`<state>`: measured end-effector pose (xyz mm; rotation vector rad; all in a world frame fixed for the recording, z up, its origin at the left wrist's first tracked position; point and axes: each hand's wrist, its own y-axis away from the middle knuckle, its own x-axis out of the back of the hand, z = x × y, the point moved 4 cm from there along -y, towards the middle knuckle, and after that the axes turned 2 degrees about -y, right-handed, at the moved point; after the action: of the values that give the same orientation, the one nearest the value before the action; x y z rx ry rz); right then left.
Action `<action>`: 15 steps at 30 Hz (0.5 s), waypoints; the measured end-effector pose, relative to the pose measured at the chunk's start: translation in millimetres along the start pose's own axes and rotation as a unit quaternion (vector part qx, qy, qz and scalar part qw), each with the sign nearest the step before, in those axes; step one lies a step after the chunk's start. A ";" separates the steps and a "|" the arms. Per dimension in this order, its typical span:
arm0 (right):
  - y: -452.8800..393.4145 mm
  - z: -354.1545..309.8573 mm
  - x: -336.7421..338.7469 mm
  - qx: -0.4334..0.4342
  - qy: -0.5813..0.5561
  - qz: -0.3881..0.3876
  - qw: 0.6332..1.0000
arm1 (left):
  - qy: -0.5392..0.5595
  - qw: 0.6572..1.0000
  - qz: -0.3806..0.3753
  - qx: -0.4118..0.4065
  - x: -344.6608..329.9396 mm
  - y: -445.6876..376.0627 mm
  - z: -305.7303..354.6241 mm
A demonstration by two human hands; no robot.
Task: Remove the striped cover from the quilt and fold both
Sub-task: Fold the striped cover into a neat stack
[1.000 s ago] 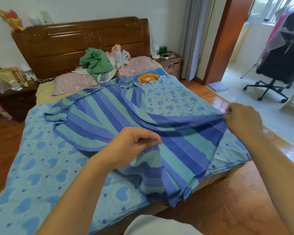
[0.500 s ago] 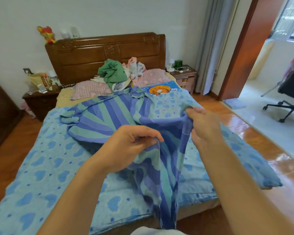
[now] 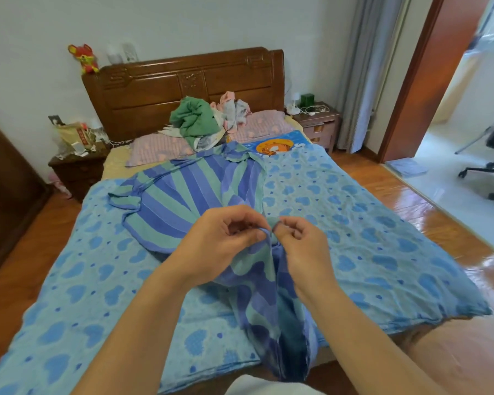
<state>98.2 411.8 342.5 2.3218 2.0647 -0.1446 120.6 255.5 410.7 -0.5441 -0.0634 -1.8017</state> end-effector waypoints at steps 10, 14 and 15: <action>-54.4 -44.0 78.2 0.182 0.253 0.271 0.911 | -0.003 0.998 -0.046 0.030 4.4 -5.8 -7.6; -15.9 -58.3 27.2 0.228 0.113 0.065 0.965 | 0.054 0.997 -0.039 0.025 3.0 -8.0 -3.1; -7.5 -55.4 16.7 0.222 0.081 0.032 0.971 | 0.062 0.997 -0.035 0.015 2.1 -9.3 -0.8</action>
<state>95.4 433.9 396.4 2.7326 2.2164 -0.4761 111.3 256.2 413.1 -0.4131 -0.0252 -1.8962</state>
